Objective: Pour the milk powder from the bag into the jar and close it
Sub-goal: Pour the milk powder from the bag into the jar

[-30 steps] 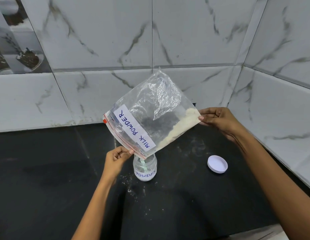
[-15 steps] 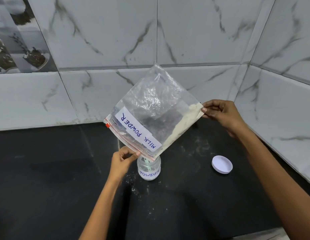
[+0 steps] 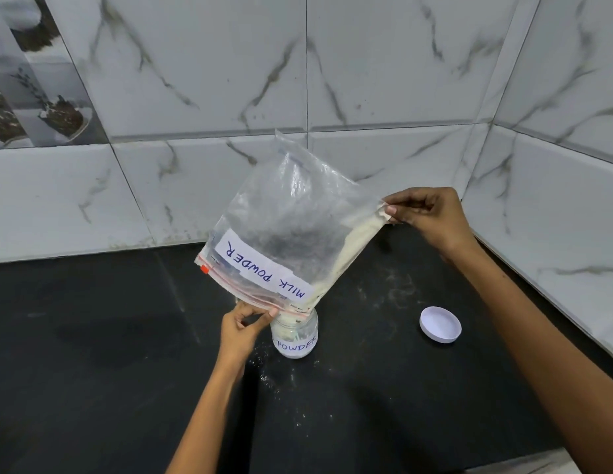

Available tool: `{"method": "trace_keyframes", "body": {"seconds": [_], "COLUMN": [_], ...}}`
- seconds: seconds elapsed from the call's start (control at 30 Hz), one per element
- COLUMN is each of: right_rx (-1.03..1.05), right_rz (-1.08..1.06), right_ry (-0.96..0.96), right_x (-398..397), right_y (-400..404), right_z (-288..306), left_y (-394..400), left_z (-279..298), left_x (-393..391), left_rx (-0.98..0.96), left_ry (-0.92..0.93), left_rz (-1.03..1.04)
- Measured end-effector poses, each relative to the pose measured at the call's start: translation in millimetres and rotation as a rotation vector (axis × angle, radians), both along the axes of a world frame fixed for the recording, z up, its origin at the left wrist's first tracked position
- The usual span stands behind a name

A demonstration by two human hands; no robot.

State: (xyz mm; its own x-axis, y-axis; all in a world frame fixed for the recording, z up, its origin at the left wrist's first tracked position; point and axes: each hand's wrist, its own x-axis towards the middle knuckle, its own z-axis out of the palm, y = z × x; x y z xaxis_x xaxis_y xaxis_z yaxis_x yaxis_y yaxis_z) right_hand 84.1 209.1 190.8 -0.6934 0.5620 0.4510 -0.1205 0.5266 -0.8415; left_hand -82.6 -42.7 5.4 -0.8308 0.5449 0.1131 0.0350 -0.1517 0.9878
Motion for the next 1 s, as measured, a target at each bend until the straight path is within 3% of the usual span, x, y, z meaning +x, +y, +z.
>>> {"method": "trace_keyframes", "body": {"seconds": [0.53, 1.0], "right_rx": [-0.006, -0.033], "right_rz": [0.031, 0.070], "right_ry": [0.016, -0.179], "right_x": [-13, -18], "right_y": [-5, -2], "right_z": [14, 1], "left_y": [4, 7], "left_z": [0, -5], "left_x": [-1, -2], "left_rx": [0.020, 0.028], "left_ry": [-0.008, 0.045], "left_rz": [0.026, 0.065]}}
